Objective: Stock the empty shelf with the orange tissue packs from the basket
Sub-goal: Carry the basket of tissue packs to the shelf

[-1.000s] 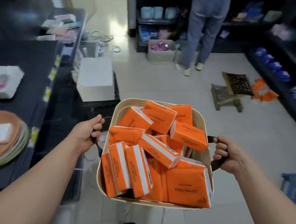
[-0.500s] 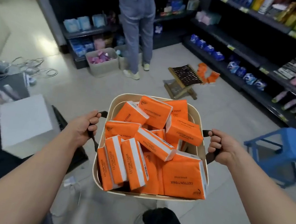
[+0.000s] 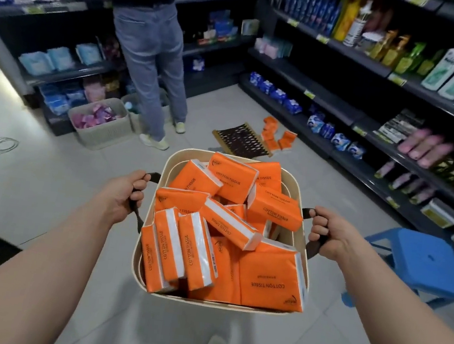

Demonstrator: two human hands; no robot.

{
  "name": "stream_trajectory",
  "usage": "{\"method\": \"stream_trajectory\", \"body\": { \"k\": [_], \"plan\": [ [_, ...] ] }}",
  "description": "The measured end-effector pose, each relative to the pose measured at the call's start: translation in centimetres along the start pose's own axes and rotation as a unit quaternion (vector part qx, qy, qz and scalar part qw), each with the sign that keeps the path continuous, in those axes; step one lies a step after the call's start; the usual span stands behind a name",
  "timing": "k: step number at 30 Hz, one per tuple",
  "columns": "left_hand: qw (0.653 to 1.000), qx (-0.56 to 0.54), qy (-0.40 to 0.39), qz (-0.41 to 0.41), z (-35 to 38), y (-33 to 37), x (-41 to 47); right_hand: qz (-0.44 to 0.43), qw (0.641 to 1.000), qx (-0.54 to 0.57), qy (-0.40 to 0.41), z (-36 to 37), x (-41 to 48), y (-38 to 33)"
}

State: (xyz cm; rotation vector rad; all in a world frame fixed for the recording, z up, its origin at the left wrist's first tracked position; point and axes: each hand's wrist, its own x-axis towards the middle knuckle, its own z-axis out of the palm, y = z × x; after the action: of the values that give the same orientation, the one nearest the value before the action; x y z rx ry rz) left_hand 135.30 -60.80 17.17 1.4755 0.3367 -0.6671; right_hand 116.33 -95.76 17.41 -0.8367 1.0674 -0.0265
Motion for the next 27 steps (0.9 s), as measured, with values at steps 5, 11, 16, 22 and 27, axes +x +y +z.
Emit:
{"method": "stream_trajectory", "body": {
  "k": [5, 11, 16, 22, 27],
  "plan": [
    [1.000, 0.015, -0.027, 0.000, 6.0, 4.4, 5.9, -0.016, 1.000, 0.023, 0.008, 0.0, 4.2, -6.7],
    [0.998, 0.036, -0.054, 0.004, 12.5, 10.1, 13.5, -0.030, 0.997, 0.070, 0.029, 0.4, 9.1, -12.9],
    [0.991, 0.077, -0.107, -0.002, 17.4, 15.2, 20.3, -0.041, 0.990, 0.120, 0.057, 1.1, 12.7, -16.9],
    [0.979, 0.120, -0.166, -0.011, 23.6, 21.6, 27.1, -0.068, 0.973, 0.188, 0.113, 2.5, 15.6, -20.4],
    [0.969, 0.146, -0.198, -0.015, 28.9, 25.1, 30.9, -0.089, 0.962, 0.221, 0.137, 2.9, 18.1, -23.2]
  ]
}}
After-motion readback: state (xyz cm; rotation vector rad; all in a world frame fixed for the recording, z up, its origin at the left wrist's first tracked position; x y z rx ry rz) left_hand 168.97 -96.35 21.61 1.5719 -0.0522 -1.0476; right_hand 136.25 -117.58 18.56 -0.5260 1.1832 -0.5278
